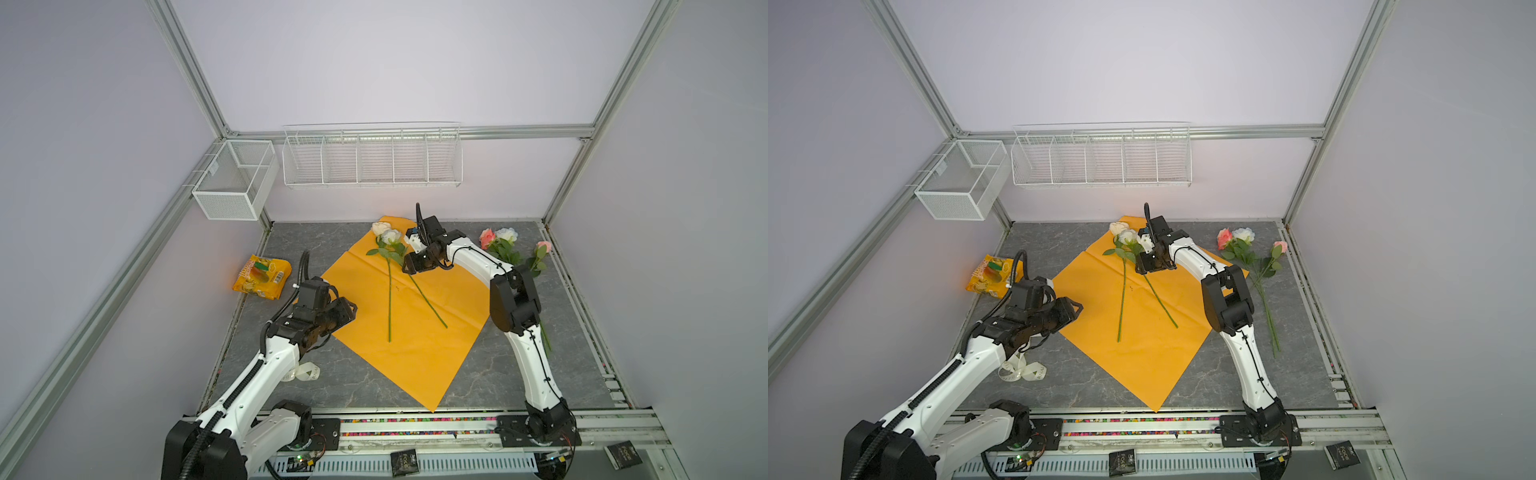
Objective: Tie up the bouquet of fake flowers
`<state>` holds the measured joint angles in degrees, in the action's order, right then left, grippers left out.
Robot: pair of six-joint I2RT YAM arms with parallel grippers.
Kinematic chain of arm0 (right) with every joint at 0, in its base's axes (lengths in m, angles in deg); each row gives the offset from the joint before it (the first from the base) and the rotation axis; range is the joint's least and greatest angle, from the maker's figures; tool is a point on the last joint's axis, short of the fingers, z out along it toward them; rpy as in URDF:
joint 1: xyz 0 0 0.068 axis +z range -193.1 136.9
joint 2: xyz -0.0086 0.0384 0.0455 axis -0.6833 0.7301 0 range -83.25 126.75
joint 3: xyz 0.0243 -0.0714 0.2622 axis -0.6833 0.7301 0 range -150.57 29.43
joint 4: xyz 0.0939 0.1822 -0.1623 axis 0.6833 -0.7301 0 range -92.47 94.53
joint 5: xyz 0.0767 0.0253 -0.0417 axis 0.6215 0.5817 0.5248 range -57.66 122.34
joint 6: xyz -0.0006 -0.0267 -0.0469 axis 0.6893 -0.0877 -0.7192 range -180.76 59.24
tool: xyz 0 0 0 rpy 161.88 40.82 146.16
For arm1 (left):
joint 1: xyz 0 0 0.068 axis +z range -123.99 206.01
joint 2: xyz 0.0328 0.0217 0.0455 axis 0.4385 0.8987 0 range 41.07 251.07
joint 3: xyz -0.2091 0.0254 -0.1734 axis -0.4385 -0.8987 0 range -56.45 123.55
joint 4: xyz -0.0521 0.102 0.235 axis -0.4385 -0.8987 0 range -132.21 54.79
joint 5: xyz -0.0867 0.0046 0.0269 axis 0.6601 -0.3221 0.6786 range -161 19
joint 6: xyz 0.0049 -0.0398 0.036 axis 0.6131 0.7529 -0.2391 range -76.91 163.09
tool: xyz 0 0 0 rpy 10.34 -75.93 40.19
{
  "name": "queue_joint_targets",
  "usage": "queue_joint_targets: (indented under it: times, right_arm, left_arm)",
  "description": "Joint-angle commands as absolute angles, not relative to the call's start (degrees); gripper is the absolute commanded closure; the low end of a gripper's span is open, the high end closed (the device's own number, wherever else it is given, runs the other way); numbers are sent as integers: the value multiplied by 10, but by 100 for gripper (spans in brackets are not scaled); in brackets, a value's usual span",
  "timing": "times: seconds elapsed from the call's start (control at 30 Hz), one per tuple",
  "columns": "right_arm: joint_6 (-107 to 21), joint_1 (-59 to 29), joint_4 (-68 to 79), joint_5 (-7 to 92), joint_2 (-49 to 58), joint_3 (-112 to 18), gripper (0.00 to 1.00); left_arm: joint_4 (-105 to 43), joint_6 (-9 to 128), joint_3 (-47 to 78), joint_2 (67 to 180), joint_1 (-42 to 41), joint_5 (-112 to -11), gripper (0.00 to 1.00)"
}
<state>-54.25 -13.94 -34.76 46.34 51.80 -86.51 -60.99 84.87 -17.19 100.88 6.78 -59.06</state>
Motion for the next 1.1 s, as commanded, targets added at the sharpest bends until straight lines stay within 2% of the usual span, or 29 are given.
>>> queue_joint_targets:
  times: [0.0,0.27,0.43,0.63,0.77,0.87,1.07]
  right_arm:
    - [-567,-134,-358,447,505,-848,44]
    - [-556,-128,-360,459,554,-885,56]
    - [-549,-122,-376,456,597,-928,61]
    - [-545,-115,-369,426,589,-931,88]
    - [-500,-119,-348,402,533,-910,93]
    - [-437,-125,-279,428,493,-869,93]
    - [-306,-123,-203,439,510,-854,93]
  left_arm:
    - [-595,853,-171,1019,70,-577,51]
    - [-576,852,-167,1048,70,-548,51]
    - [-570,846,-161,1071,70,-525,51]
    - [-570,843,-161,1077,70,-521,51]
    - [-571,842,-161,1076,70,-524,51]
    - [-564,845,-163,1079,70,-524,51]
    - [-562,845,-156,1087,70,-522,51]
